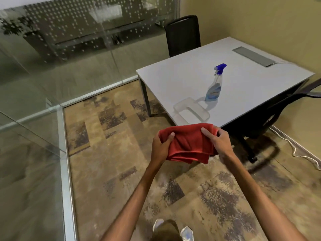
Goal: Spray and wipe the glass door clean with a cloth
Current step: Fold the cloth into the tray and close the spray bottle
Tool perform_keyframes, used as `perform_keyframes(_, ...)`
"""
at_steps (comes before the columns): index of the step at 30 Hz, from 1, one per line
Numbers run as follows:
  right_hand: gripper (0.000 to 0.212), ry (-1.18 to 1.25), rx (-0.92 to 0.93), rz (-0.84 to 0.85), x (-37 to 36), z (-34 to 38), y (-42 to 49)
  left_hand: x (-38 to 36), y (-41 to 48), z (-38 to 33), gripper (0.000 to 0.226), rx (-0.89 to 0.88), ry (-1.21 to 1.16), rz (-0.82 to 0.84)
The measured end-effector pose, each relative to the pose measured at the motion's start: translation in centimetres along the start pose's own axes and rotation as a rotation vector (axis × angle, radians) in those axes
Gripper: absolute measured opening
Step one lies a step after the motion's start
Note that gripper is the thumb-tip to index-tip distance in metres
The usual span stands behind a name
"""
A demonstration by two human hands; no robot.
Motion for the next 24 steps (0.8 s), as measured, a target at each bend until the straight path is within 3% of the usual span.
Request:
perform_keyframes(4, 0.027, -0.017, -0.021, -0.009, 1.4, -0.7, 2.6, -2.5, 1.9, -0.8, 0.025, -0.018, -0.002, 0.002)
perform_keyframes(16, 0.008, -0.131, 0.054, 0.026, 3.3, -0.6, 13.6, -9.3, 11.3, -2.6, 0.033, 0.012, 0.004, -0.072)
perform_keyframes(24, 0.016, -0.232, 0.043, 0.067, 3.1, -1.0, 21.7, -12.9, 16.5, -4.3, 0.030, 0.084, -0.054, -0.134)
Point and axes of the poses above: each hand's wrist, its own y-axis towards the middle knuckle, its own x-axis out of the back of the hand, z = x × y, the point moved 5 cm from there along y, towards the middle knuckle, and after that the axes turned 8 degrees about x, right-handed, at the moved point
